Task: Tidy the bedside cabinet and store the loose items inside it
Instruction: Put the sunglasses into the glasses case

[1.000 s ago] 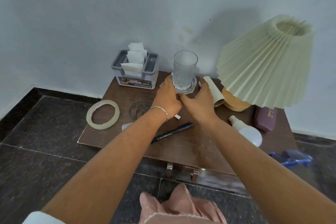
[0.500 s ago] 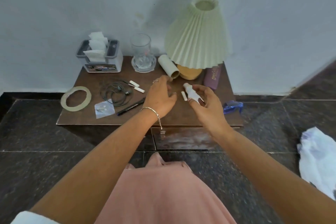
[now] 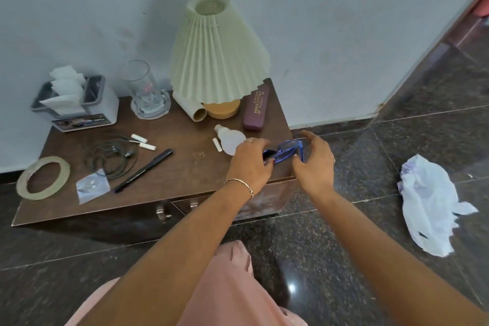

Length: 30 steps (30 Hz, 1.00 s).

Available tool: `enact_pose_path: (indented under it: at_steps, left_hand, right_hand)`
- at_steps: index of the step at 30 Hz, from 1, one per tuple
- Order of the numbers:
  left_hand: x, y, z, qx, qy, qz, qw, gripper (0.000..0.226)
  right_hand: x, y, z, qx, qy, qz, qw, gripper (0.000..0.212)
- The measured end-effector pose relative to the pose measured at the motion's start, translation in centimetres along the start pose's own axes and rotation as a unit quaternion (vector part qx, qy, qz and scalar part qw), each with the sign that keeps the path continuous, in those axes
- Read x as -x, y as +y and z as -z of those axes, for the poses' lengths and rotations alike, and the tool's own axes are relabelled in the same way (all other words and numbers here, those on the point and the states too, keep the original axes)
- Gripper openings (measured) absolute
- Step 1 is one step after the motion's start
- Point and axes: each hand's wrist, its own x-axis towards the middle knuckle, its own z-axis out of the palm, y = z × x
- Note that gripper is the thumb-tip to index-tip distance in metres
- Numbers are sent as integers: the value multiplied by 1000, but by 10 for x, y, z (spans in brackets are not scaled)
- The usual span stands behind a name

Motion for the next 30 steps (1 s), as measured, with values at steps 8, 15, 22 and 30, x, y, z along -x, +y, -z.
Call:
enact_pose_path:
  at_steps: [8,15,22,30]
  left_hand:
    - [-19,-3,-13,-29,-10,1,1000,44]
    - [-22,-5,-14,-25,-1,-1,1000,30]
    - [-13,-7,-14,-12,11,-6,1000,25]
    - [-12,-11,-9,-1,14,-3,1000,43]
  right_hand:
    - [-31,-19,-21,37,-4,26,999,47]
    - [-80,-60,-50,82,-104,75,988,53]
    - [-88,-78,-75,209,-112,57,970,80]
    - [-91,-77,-68,115,-124,-1,986,59]
